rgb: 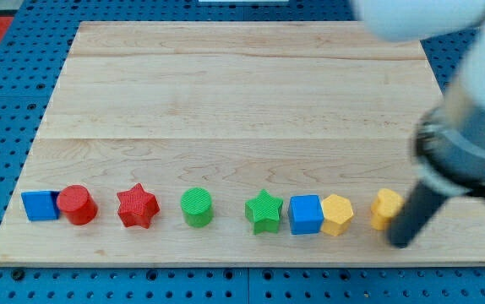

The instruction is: Move the green star diagonal top right to the green circle

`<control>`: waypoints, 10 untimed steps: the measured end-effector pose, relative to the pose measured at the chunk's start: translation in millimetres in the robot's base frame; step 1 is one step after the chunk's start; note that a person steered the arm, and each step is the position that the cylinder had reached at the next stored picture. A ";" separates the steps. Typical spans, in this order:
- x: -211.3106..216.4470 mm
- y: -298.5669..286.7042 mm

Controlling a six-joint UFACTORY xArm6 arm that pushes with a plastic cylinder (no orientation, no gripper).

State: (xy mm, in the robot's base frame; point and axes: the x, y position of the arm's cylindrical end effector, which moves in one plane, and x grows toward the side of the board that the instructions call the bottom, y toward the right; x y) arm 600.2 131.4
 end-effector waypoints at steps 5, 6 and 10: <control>-59.9 -122.5; -94.4 -130.6; -152.4 -60.3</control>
State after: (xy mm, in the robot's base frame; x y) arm 447.8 71.1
